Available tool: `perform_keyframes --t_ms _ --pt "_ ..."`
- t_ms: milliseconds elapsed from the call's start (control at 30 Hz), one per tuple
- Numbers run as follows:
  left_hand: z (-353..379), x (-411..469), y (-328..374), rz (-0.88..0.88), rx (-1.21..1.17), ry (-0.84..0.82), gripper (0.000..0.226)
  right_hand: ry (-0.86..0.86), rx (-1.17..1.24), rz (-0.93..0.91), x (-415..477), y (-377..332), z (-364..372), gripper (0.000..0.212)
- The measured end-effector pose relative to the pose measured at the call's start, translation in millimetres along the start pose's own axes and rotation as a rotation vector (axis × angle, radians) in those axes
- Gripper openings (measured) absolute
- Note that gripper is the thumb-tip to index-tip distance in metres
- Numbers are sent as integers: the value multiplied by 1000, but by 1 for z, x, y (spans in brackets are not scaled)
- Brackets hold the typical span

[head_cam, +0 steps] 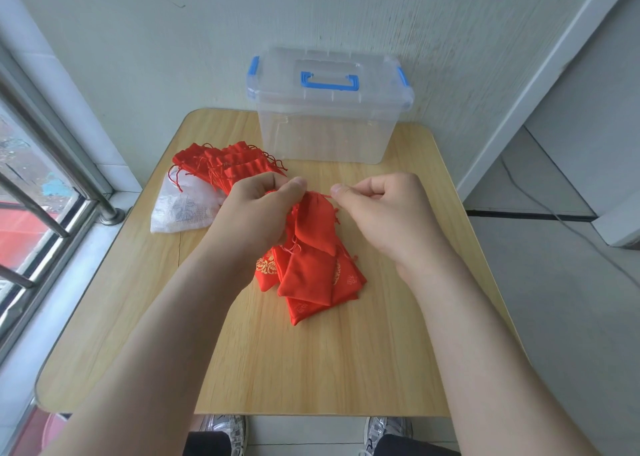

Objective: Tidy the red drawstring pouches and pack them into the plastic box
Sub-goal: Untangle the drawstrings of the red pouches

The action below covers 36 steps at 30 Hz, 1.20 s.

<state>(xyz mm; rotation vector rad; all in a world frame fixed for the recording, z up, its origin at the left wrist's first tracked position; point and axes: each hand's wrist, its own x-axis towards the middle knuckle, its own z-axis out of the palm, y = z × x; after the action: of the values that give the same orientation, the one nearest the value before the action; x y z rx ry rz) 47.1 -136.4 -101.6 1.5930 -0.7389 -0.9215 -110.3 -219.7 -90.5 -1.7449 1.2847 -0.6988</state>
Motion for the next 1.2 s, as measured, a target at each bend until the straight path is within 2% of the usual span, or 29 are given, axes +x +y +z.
perform_keyframes --t_ms 100,267,367,467,700,833,933,1200 --pt "0 1 -1 6 -98 -35 28 31 17 -1 0 -2 0 24" --pt "9 0 6 -30 -354 -2 17 70 48 -27 -1 -6 3 26" --pt "12 1 8 -59 -474 5 24 58 41 -50 -1 -6 6 27" --pt "11 1 7 -47 -484 38 9 61 14 -55 -2 -6 7 29" --pt "11 -1 7 2 -473 7 16 59 -82 -140 -6 -10 8 25" --pt "10 -2 8 35 -378 -7 37 62 -97 -164 -7 -10 7 19" --pt "10 -3 6 31 -217 4 38 55 -86 -200 -6 -9 6 11" --pt "15 -5 0 94 92 -32 40 -26 -45 -309 -9 -12 7 12"
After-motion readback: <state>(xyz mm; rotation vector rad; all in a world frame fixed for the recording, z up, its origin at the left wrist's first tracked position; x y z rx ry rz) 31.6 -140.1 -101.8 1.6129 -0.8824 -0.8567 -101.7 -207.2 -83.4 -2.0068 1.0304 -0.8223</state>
